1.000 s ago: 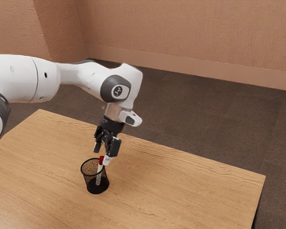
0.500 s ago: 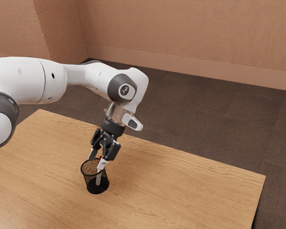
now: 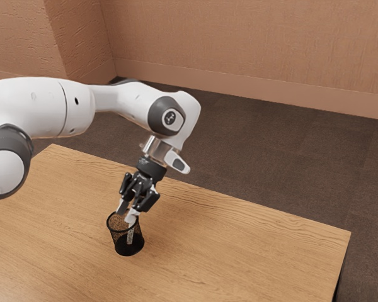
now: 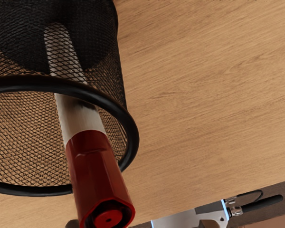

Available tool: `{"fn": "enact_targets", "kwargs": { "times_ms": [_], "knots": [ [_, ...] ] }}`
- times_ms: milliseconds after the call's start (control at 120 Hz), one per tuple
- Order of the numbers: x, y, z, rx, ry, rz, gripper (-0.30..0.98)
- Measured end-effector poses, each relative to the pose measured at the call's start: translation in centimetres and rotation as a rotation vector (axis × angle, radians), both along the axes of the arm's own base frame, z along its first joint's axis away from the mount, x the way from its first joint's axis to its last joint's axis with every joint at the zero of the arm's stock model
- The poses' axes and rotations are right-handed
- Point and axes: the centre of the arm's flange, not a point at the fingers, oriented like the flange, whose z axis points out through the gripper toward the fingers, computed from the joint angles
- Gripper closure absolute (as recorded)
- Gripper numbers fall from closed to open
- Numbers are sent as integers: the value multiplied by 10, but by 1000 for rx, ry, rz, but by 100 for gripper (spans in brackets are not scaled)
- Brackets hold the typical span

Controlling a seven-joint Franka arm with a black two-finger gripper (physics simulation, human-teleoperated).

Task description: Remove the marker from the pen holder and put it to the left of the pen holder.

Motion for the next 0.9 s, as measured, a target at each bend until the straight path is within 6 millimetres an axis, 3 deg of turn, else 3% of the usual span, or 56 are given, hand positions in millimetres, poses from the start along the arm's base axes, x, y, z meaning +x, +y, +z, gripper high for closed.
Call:
{"fn": "enact_targets", "kwargs": {
  "times_ms": [350,642,900],
  "knots": [
    [22,2,-13,15,-20,26,49],
    [27,2,-17,24,-27,35,54],
    [29,-1,-13,29,-40,35,66]
  ]
}}
